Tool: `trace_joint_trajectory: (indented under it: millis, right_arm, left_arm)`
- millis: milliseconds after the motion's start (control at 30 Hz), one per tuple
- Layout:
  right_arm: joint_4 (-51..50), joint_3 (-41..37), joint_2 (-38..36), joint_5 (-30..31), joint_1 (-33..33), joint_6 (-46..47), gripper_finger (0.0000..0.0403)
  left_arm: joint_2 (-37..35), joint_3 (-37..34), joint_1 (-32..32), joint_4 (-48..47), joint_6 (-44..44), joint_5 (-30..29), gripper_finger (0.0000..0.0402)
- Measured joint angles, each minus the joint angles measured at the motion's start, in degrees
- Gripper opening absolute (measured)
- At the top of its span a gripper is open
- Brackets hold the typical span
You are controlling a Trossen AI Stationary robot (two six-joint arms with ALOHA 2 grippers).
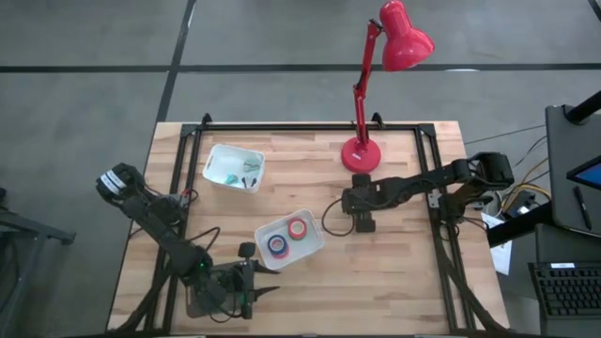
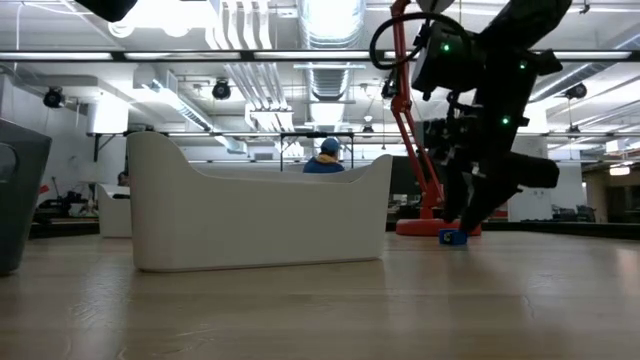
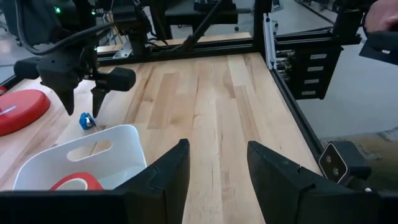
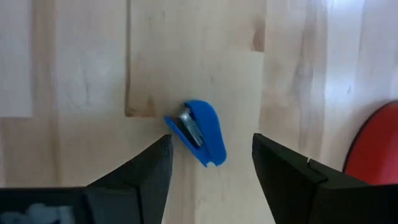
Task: Pick and place Stapler, Stapler remover, tape
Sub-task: Put the blue stapler into the black bin
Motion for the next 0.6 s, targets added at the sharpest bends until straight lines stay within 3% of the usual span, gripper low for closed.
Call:
trace_joint_trajectory:
  millis: [333, 600]
  right_arm:
    - [3.8, -1.3, 0.0, -0.3, -0.8, -0.9, 0.0215]
    - [4.7, -2.2, 0.0, -4.1, -1.7, 1.0, 0.0215]
  left_arm:
    - [0.0, 0.0, 0.0, 0.0, 0.0, 0.0, 0.0163]
    - [0.0, 0.0, 0.0, 0.0, 0.1, 0.0, 0.0163]
